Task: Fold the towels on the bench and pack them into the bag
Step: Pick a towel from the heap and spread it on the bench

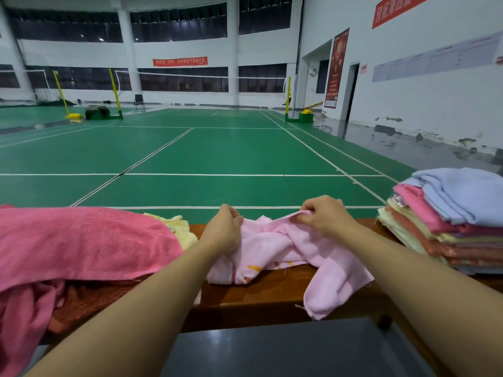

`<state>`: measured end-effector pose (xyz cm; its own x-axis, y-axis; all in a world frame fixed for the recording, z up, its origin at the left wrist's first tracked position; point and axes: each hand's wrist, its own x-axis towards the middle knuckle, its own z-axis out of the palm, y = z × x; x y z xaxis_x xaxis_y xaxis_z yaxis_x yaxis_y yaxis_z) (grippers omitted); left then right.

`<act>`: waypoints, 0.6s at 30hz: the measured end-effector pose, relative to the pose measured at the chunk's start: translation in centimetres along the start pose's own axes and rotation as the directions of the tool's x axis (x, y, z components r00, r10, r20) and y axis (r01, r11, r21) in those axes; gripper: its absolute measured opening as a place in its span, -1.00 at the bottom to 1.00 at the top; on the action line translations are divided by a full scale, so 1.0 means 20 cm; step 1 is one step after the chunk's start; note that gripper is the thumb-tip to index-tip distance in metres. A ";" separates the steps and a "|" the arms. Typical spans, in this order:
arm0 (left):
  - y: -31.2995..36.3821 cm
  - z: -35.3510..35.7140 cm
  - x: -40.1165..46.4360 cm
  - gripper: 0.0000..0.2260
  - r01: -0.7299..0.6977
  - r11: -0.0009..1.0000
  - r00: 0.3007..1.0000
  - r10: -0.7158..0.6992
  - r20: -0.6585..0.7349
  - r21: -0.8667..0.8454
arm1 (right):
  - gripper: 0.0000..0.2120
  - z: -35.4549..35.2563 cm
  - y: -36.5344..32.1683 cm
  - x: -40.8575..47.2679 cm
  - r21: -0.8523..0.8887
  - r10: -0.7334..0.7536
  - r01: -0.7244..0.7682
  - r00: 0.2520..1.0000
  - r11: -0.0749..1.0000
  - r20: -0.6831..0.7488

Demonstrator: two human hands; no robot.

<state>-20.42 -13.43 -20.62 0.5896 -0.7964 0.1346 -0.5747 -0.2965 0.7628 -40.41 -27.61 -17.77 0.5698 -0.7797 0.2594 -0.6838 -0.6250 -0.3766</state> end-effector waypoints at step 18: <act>-0.18 -0.55 0.29 -0.47 -0.084 0.930 0.991 0.039 0.132 0.358 | -0.61 -0.41 0.27 0.17 0.377 0.238 -0.292 0.954 0.879 0.184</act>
<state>-8.77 -11.21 -15.57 0.4871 -0.8697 0.0795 -0.7869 -0.3976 0.4718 -45.92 -33.95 -11.74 0.4646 -0.8855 -0.0060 -0.5953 -0.3073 -0.7424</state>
